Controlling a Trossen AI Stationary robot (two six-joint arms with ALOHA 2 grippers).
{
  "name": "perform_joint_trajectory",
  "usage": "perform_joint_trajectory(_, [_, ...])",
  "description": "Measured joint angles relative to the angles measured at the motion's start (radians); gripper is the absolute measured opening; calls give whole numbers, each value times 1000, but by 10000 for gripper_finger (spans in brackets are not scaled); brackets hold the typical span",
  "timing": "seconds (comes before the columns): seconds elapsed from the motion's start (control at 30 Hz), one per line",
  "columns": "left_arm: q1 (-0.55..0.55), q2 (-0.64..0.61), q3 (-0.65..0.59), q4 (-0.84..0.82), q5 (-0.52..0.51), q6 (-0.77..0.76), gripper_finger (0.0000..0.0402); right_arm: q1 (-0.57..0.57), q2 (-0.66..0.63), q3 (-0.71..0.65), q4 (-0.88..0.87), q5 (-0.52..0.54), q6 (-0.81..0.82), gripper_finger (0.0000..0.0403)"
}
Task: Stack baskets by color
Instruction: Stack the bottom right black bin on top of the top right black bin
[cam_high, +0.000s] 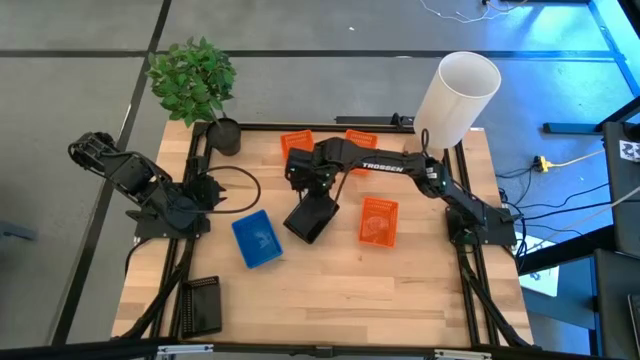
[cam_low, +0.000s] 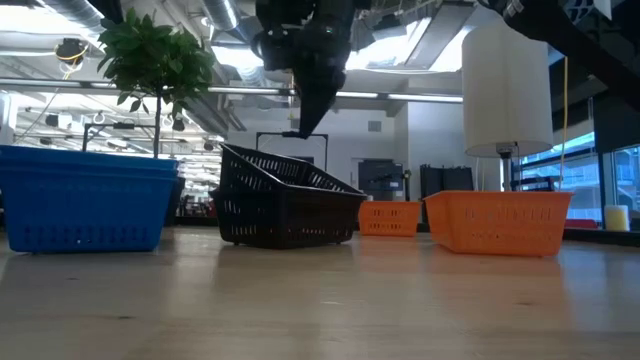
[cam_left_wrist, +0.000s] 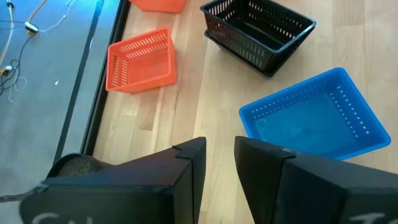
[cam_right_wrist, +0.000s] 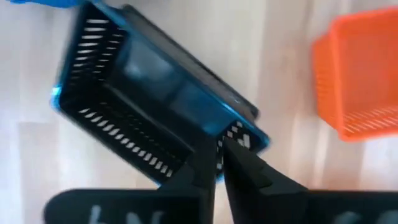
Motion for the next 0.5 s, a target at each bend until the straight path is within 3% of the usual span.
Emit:
perform_joint_trajectory(0.13, [0, 0, 0, 0, 0, 0, 76, -6, 0, 0, -30, 53, 71, 60])
perform_joint_trajectory(0.3, [0, 0, 0, 1, 0, -1, 76, -32, 2, -23, -57, 5, 91, 100])
perform_joint_trajectory(0.5, [0, 1, 0, 1, 0, -14, 76, -63, 2, -22, -54, 0, 104, 114])
